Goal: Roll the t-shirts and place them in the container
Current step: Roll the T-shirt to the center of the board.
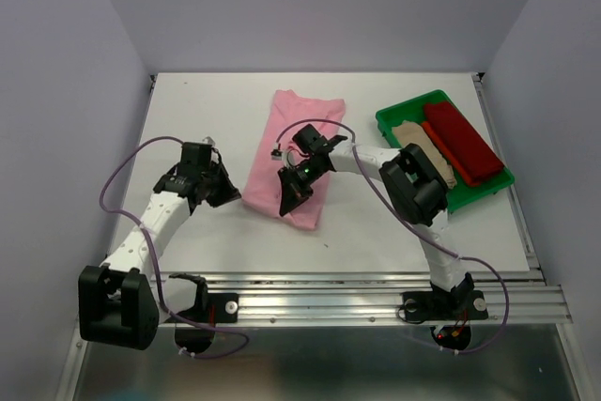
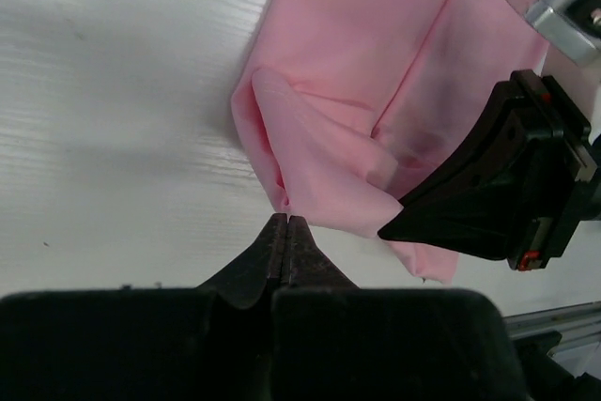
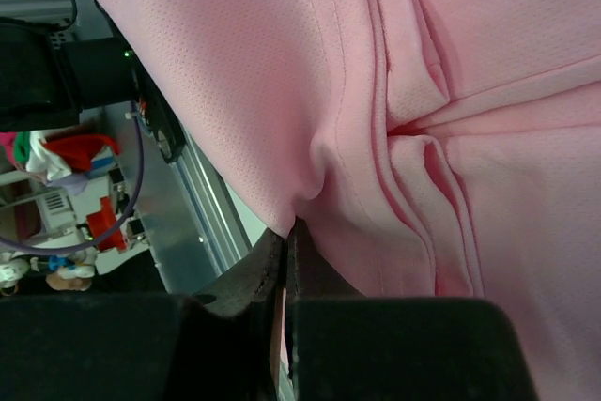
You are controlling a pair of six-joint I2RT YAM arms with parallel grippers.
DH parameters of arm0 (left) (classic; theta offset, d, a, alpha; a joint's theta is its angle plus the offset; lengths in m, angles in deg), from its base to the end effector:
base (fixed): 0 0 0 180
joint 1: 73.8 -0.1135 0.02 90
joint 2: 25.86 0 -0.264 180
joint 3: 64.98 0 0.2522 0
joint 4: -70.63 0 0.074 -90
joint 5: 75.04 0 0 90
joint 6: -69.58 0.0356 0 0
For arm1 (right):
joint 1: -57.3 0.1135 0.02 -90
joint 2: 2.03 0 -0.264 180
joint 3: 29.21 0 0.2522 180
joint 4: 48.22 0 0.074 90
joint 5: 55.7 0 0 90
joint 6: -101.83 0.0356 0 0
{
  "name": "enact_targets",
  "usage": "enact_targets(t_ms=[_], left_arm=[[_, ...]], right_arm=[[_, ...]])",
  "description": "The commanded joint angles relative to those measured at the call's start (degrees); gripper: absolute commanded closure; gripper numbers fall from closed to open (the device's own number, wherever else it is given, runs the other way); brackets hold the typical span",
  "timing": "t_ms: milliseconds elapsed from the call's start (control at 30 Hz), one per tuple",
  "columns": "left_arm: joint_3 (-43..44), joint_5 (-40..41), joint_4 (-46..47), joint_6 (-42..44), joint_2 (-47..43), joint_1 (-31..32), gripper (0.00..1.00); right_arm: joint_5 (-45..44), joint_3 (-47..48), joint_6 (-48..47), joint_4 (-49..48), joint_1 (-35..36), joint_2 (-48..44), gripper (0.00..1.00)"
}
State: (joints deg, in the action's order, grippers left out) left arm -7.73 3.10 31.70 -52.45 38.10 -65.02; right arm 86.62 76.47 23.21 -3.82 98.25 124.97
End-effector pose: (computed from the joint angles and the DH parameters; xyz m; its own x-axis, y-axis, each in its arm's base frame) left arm 0.2269 -0.0424 0.2434 -0.7536 -0.4088 -0.5148 -0.1277 0.8592 -0.4954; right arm 0.3238 0.3183 0.1454 -0.8025 -0.5367 -0.2608 -0.4979 0.3614 0.7884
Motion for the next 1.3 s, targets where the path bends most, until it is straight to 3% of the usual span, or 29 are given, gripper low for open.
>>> enact_targets(t_ms=[0,333,400,467,500,600,700,933,1267], left_arm=[[0.0,1.3,0.0,-0.1,1.7,3.4,1.0],[0.5,4.7,0.9,-5.1,-2.7,5.9,1.0],[1.3,6.1,0.4,-6.4,-4.6,5.7,0.94],[2.5,6.9,-0.1,-6.5,-4.8,5.5,0.8],[2.7,6.9,-0.1,-6.4,-4.4,5.4,0.53],[2.2,4.3,1.3,-5.9,-2.4,5.4,0.22],[1.3,0.1,3.7,-7.6,-0.8,5.4,0.06],[-2.8,-3.3,8.1,-13.4,2.2,5.4,0.01],[-7.4,-3.7,14.9,-21.4,4.5,4.1,0.09]], right_arm=[[5.1,3.8,2.0,0.4,-1.7,0.7,0.98],[2.7,3.2,1.7,1.7,-2.2,-0.4,0.99],[0.7,2.1,1.7,1.6,-2.2,-1.8,0.99],[0.2,1.5,1.3,1.6,-2.2,-2.7,0.99],[-0.5,1.1,1.3,1.5,-1.7,-3.3,0.99],[-1.6,0.8,1.1,1.4,-1.7,-3.6,0.99],[-2.0,0.8,1.0,1.5,-1.1,-3.3,0.99],[-2.3,1.8,1.3,1.2,0.4,-2.1,0.99],[-2.3,1.2,1.3,0.9,1.0,-2.1,0.99]])
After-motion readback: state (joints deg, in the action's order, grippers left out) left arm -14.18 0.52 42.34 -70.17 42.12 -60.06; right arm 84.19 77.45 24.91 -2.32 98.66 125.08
